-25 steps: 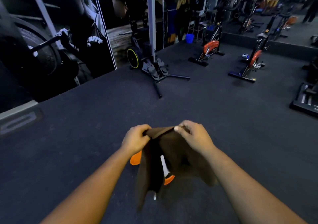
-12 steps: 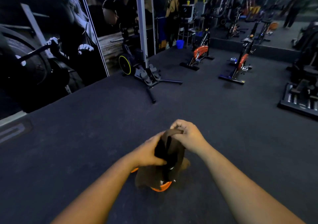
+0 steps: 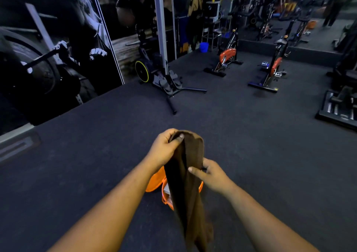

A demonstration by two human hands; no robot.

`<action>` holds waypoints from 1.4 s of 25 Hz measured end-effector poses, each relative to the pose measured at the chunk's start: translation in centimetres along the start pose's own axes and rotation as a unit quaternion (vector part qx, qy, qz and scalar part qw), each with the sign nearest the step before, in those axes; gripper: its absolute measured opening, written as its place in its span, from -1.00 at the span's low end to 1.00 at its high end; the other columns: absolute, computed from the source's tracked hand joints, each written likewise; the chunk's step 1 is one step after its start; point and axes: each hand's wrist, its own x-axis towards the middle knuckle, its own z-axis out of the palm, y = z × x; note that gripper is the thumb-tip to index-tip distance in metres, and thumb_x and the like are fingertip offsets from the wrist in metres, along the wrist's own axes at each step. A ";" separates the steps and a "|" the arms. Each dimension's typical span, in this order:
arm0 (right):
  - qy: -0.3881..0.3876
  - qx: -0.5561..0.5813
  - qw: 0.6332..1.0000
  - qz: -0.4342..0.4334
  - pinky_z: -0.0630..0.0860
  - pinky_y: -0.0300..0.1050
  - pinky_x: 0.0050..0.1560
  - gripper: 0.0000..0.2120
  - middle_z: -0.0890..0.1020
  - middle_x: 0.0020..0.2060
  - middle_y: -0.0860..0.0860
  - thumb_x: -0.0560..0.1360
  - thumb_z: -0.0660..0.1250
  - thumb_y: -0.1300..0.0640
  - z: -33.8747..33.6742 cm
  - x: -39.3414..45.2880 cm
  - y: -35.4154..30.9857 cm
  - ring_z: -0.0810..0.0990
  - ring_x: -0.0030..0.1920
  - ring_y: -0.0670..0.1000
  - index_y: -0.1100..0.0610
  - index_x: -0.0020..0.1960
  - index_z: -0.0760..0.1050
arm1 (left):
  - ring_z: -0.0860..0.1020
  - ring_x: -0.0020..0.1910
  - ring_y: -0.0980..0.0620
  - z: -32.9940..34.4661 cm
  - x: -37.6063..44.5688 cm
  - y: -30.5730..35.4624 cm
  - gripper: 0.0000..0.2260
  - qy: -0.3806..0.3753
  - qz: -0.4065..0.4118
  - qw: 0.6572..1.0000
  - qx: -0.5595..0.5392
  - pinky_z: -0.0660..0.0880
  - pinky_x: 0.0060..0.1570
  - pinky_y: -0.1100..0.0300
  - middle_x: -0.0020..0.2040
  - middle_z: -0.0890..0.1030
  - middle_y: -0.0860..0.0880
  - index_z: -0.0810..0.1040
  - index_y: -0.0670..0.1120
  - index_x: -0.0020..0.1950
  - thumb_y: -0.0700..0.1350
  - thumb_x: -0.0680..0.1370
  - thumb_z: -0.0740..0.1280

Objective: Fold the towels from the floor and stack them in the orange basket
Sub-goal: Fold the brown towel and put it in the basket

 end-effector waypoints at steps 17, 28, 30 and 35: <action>0.070 -0.413 0.907 0.048 0.53 -0.05 -0.10 -0.89 0.48 -0.05 -0.16 0.60 0.28 -0.05 -2.7 -1.7 1.4 0.56 0.02 -0.03 -0.06 0.07 0.40 | 0.68 -0.08 0.14 -1.2 -2.2 0.0 -0.92 0.114 -0.029 0.980 -0.159 0.60 -0.01 0.22 -0.10 0.73 0.01 0.67 -0.12 0.04 -0.17 0.63 0.37; -0.009 -0.108 0.993 -0.035 0.46 -0.06 -0.20 -0.78 0.59 -0.30 -0.01 0.52 0.48 -0.05 -2.1 0.4 -1.6 0.55 -0.25 -0.14 0.04 -0.13 0.51 | 0.59 0.17 0.14 2.3 -2.0 -5.1 -0.46 -0.205 0.001 0.951 0.233 0.53 0.20 0.16 0.17 0.64 0.14 0.52 0.15 0.38 0.18 0.43 0.53; -0.014 -0.115 0.992 -0.040 0.44 -0.12 -0.22 -0.79 0.58 -0.32 -0.08 0.48 0.52 -0.05 -2.4 0.8 -1.9 0.53 -0.26 -0.16 0.02 -0.15 0.53 | 0.65 -0.06 0.07 2.5 -1.7 -5.3 -0.72 -0.181 0.032 0.940 0.287 0.59 -0.03 0.03 -0.09 0.70 0.09 0.60 0.17 0.14 0.18 0.46 0.40; 0.109 -0.032 0.993 0.023 0.42 -0.05 -0.23 -0.78 0.54 -0.39 -0.06 0.55 0.43 -0.06 -4.7 -2.2 1.5 0.52 -0.32 -0.10 0.00 -0.21 0.55 | 0.62 -0.17 0.03 -1.3 -1.6 -7.4 -0.79 -0.070 -0.033 0.978 0.194 0.56 -0.05 -0.06 -0.17 0.68 -0.04 0.64 0.10 -0.07 0.20 0.43 0.41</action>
